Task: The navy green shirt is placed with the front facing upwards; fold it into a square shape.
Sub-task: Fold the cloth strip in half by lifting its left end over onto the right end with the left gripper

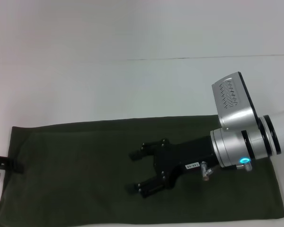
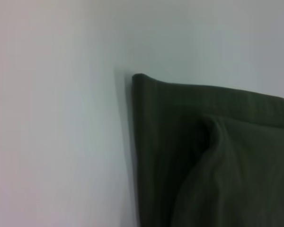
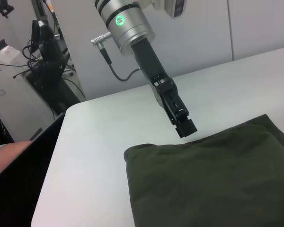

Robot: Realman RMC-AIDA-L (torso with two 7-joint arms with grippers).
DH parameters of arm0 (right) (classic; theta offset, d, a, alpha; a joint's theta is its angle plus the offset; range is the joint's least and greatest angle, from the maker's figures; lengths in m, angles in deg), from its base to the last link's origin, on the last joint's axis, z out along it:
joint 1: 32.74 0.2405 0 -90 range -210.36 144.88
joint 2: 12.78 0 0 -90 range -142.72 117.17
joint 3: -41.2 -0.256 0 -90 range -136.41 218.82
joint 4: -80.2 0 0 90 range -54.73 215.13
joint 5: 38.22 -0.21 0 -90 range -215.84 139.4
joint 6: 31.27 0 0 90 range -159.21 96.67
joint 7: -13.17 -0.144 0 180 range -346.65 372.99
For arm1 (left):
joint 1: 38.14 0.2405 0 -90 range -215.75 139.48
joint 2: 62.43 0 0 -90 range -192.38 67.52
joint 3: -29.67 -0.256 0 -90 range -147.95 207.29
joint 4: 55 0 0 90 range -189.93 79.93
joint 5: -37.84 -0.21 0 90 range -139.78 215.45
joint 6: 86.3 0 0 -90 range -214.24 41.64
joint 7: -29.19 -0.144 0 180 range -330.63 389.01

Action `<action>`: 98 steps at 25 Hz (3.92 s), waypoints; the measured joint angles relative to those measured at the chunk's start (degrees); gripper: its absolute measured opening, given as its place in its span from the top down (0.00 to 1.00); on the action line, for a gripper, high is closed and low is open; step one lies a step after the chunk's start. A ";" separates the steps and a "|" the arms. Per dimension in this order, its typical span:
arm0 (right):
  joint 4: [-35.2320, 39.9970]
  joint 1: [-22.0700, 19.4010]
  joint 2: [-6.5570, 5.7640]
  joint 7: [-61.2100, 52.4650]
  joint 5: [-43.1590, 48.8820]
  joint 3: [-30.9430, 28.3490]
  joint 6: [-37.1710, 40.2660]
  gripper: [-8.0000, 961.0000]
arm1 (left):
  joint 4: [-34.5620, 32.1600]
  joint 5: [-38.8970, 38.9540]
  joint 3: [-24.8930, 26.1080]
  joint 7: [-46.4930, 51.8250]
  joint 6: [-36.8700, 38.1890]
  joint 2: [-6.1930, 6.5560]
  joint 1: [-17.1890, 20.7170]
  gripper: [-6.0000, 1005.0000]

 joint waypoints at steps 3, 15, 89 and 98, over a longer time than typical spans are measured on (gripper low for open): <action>0.00 0.08 0.00 -0.04 0.01 -0.01 0.00 0.02 | 0.41 -0.14 -0.06 0.29 -0.59 0.10 -0.06 0.13; 0.00 0.34 0.00 -0.13 0.01 0.00 0.08 0.02 | 1.18 -0.27 -2.76 0.37 -1.86 -0.03 -0.24 0.13; 0.53 0.42 -0.17 -0.83 0.01 0.00 0.18 0.02 | 1.30 -0.50 -7.53 1.56 -4.37 -0.61 -0.45 0.13; 0.53 0.49 -0.18 -0.83 0.01 0.00 0.01 0.02 | 1.61 -0.48 -8.46 1.31 -4.49 -0.60 -0.67 0.13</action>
